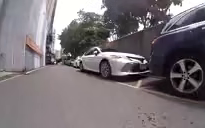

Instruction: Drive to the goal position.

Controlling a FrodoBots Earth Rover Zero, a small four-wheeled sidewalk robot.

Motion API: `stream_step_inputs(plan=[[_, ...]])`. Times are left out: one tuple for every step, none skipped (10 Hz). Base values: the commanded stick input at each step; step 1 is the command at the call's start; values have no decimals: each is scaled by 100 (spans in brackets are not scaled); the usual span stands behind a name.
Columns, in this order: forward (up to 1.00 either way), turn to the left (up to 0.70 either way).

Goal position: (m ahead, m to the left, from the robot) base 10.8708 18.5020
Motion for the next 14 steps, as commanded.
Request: stream_step_inputs(plan=[[70,0],[70,0],[70,0],[70,0],[70,0],[70,0],[70,0],[70,5],[70,14],[70,14],[70,14],[70,14],[70,14],[70,14]])
